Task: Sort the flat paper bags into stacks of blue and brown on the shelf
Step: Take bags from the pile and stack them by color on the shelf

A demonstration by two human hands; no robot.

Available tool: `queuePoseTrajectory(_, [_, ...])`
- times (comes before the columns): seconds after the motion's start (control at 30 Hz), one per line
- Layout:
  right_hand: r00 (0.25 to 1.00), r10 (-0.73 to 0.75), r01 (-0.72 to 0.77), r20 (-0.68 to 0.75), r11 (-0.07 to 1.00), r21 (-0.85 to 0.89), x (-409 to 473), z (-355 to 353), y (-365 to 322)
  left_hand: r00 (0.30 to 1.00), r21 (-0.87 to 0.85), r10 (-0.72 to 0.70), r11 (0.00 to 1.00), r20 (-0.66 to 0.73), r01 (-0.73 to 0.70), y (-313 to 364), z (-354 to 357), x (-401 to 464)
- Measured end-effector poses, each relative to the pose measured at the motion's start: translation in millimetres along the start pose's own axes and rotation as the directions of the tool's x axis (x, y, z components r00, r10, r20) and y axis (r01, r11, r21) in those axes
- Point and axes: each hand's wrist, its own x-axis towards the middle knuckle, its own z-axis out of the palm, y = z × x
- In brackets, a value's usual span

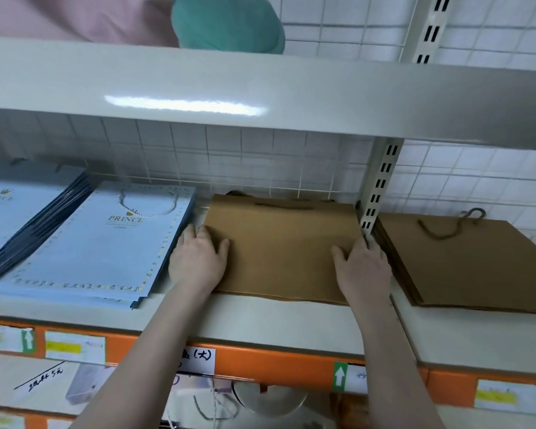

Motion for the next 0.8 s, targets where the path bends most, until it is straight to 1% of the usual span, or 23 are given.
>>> queuePoseTrajectory(0.07, [0.998,-0.054,0.054,-0.026,0.999,0.006,-9,-3,-5,0.999,0.04,0.005,0.999,-0.054,-0.003,-2,-6,-10])
queuePoseTrajectory(0.23, [0.986,-0.168,0.167,0.001,0.984,0.063,-40,2,-23,0.986,0.092,-0.008,0.995,-0.164,0.024,-20,-22,-37])
queuePoseTrajectory(0.37, [0.97,-0.23,0.221,0.071,0.968,0.116,-68,14,-41,0.984,0.097,-0.034,0.994,-0.178,0.052,-46,-33,-59])
queuePoseTrajectory(0.47, [0.957,-0.276,0.265,0.087,0.957,0.118,-86,21,-61,0.976,0.069,-0.091,0.992,-0.198,0.107,-69,-49,-73])
queuePoseTrajectory(0.53, [0.947,-0.313,0.303,0.075,0.945,0.12,-97,24,-79,0.967,0.083,-0.114,0.987,-0.228,0.136,-90,-61,-79])
queuePoseTrajectory(0.63, [0.931,-0.363,0.354,0.051,0.927,0.127,-118,27,-111,0.956,0.128,-0.106,0.981,-0.275,0.145,-128,-80,-84])
queuePoseTrajectory(0.73, [0.91,-0.415,0.41,0.018,0.904,0.124,-147,36,-155,0.939,0.115,-0.122,0.979,-0.32,0.166,-175,-104,-92])
queuePoseTrajectory(0.8, [0.892,-0.45,0.443,0.031,0.888,0.125,-171,46,-190,0.922,0.1,-0.129,0.979,-0.366,0.176,-216,-122,-100])
